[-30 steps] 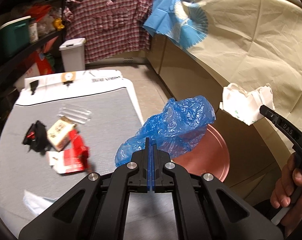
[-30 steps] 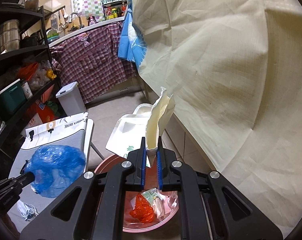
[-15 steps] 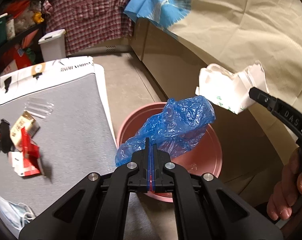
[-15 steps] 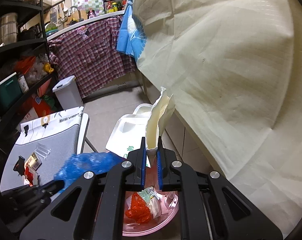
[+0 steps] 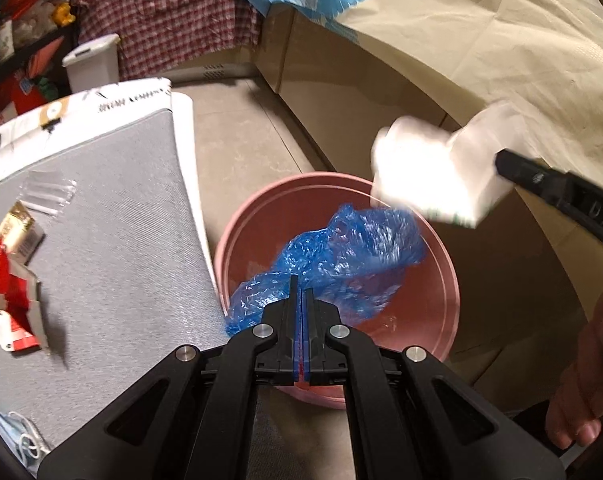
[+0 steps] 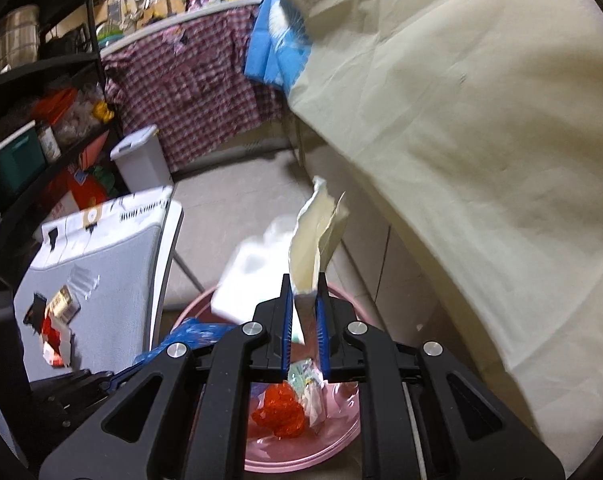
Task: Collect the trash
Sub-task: 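Open both tools to drop the blue bag and carton into the bin, then move the left tool to the blue face mask while the right tool reaches the red carton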
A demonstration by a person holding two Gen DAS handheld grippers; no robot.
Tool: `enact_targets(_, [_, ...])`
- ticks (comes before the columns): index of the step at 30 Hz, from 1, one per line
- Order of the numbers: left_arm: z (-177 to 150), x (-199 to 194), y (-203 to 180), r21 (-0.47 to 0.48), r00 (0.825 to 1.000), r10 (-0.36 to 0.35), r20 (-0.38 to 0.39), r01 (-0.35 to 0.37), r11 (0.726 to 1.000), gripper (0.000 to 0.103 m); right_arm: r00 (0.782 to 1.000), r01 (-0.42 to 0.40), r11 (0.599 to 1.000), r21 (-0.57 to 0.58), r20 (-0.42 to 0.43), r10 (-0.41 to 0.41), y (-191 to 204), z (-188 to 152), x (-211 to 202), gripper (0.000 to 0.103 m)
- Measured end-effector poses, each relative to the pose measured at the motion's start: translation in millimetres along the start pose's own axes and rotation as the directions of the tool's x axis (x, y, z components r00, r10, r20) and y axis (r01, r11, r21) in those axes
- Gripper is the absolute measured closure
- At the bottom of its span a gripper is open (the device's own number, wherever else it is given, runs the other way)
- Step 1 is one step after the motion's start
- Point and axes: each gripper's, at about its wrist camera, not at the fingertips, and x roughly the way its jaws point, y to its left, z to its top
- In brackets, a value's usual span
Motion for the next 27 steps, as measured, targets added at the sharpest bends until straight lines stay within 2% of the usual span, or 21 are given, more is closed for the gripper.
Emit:
enact_targets(2, [-1,1,0,0.002,1.000,0.000,-0.010,0.000,1.000,0.083,1.000,0.016,1.000,0.002,-0.007,-0.016,-1,-1,2,0.066])
enact_targets(3, [-2,0,1,0.001,1.000,0.002,-0.008,-0.002,1.000,0.072,1.000,0.016,1.000,0.007,-0.004,-0.016,-2,-1,2,0.063])
enact_targets(4, [-3,-1,2,-0.003,1.000,0.000,-0.003,0.000,1.000,0.070,1.000,0.017,1.000,0.008,-0.004,-0.017,-2,-1,2,0.062])
enact_targets(13, [-10,-25,11,-0.033,1.000,0.004,0.031,-0.003,0.999,0.070,1.000,0.017,1.000,-0.018,0.016,-0.017,2,-3,-3,0.062])
enact_targets(27, [-28,-117,37,-0.089,0.985,0.059,0.161,-0.045,0.995,0.070,0.993,-0.035,0.997,-0.062,0.109,0.042,24,-14,-47,0.062])
